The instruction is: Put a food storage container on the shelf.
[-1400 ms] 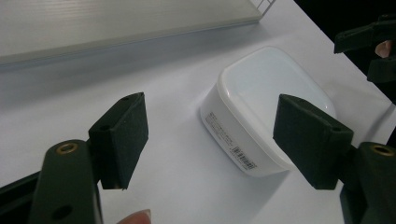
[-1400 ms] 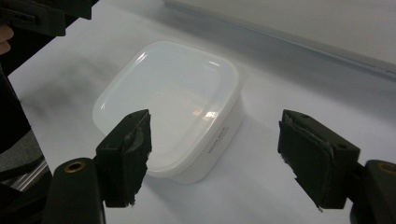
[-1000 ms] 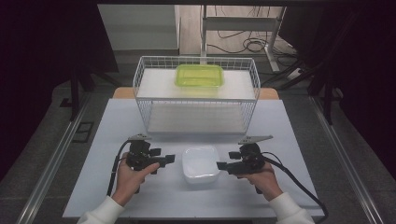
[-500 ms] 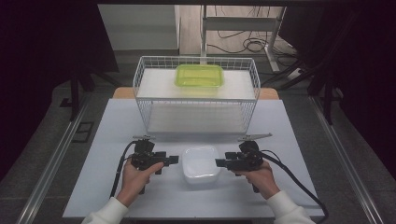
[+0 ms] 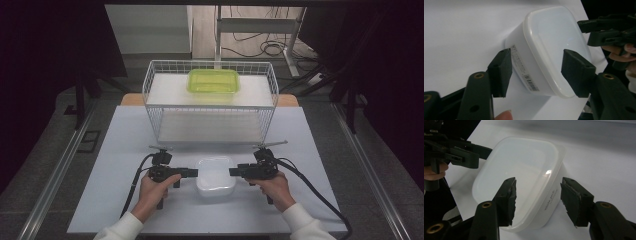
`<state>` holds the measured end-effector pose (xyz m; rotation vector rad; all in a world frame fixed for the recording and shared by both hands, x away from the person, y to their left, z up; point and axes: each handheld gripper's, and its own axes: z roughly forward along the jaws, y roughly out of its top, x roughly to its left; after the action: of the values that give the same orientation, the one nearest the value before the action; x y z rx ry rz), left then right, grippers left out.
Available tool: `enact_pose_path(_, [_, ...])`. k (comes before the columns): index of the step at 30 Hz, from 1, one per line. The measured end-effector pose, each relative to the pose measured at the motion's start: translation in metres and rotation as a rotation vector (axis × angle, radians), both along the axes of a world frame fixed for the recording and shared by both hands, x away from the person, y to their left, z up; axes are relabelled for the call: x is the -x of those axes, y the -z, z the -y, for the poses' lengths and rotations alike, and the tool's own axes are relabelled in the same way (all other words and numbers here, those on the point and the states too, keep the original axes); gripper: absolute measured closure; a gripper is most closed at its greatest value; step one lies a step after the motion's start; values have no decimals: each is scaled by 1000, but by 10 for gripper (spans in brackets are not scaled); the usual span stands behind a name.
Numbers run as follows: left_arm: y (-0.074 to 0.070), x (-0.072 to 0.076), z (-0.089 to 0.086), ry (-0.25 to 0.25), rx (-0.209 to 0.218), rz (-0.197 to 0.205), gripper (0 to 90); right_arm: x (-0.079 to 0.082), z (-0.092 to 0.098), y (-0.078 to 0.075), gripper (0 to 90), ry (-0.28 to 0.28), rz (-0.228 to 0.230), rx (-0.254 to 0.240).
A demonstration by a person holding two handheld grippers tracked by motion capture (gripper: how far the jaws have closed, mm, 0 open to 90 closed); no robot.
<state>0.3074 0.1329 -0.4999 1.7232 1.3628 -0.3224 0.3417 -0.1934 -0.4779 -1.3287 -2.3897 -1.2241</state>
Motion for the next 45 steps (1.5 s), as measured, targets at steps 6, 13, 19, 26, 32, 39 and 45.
enact_pose_path(6, [9,-2,1,-6,60,-51,488,-5,4,6,527,21,-59,-48])
enact_pose_path(13, [12,-3,3,16,102,-70,574,-7,7,10,607,17,-107,-96])
enact_pose_path(19, [9,0,2,1,107,-61,673,-7,8,13,671,43,-180,-125])
enact_pose_path(26, [3,4,0,-23,113,-32,732,0,11,6,737,62,-186,-151])
enact_pose_path(32, [-3,7,-3,-36,104,7,783,3,13,2,794,53,-153,-172])
enact_pose_path(39, [-8,10,0,-30,70,50,781,5,12,-3,796,34,-104,-158])
enact_pose_path(45, [-16,13,1,-22,63,97,782,8,12,-12,796,22,-50,-156])
